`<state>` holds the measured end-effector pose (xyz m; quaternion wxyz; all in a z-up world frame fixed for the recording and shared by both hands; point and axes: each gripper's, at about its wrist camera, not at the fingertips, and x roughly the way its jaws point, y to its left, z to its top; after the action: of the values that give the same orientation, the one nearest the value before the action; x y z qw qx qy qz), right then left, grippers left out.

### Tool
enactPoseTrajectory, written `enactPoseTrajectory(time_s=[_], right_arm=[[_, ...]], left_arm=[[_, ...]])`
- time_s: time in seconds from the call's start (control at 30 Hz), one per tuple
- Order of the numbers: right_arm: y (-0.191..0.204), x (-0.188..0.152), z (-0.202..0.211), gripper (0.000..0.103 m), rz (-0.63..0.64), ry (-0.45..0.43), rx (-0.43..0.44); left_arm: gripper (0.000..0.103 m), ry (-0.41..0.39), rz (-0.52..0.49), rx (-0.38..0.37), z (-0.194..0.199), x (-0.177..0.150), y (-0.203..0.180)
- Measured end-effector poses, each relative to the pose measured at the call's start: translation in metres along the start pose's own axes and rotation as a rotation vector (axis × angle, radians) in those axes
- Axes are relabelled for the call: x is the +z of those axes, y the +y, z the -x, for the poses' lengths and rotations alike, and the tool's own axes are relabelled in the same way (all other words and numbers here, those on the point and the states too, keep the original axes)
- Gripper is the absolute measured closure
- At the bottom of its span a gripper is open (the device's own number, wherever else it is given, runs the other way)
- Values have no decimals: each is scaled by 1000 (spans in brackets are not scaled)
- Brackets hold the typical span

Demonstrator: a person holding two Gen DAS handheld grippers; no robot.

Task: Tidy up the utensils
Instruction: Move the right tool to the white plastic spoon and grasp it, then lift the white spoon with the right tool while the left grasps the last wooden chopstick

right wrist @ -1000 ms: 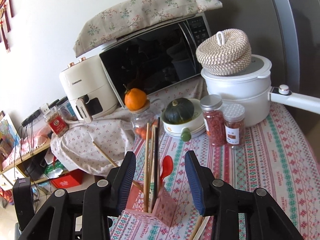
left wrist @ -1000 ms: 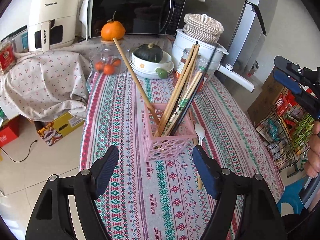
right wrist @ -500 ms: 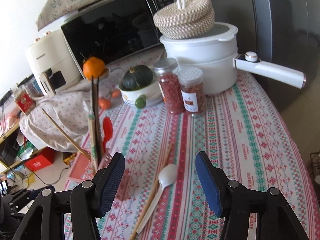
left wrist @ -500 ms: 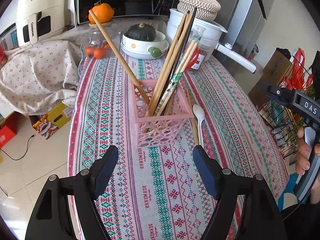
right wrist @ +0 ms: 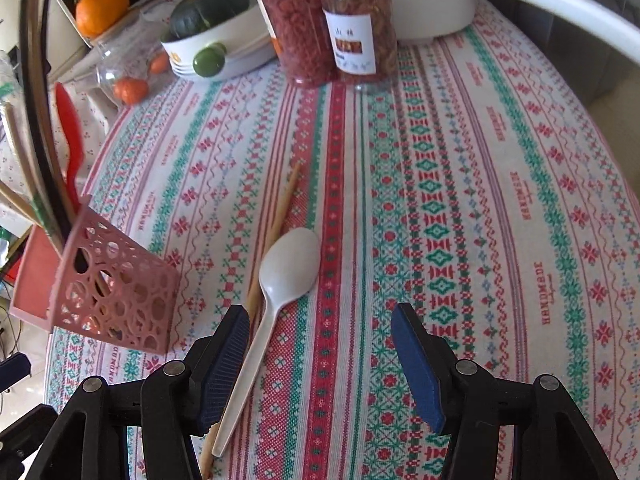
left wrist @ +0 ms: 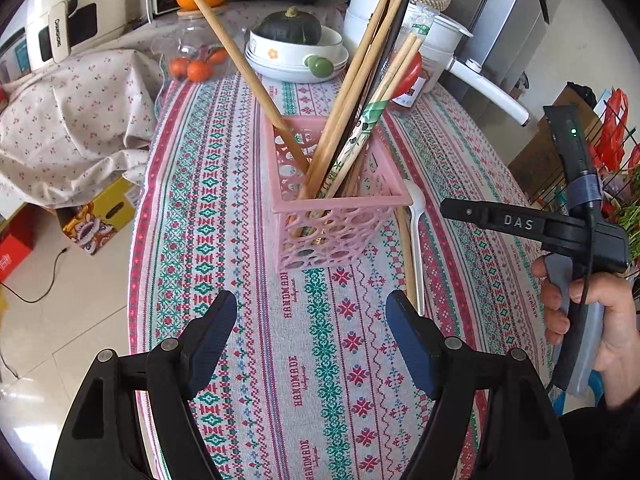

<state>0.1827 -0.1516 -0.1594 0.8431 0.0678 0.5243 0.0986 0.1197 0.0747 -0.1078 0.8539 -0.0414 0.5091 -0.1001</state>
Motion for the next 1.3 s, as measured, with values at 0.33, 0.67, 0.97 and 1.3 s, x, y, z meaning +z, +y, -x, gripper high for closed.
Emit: enactPoseTrajectory(time_s=[0.33, 0.67, 0.97, 1.3], right_arm=[[8, 10, -48, 39, -32, 89, -23], [6, 18, -54, 99, 35, 83, -126], [-76, 0, -16, 100, -98, 118, -77], [-133, -23, 34, 100, -146, 76, -41]], left_arm=[[24, -2, -4, -5, 2, 2, -3], [24, -11, -117, -3, 4, -4, -42], [30, -8, -256, -30, -4, -4, -108], [80, 73, -363, 123, -80, 40, -177]])
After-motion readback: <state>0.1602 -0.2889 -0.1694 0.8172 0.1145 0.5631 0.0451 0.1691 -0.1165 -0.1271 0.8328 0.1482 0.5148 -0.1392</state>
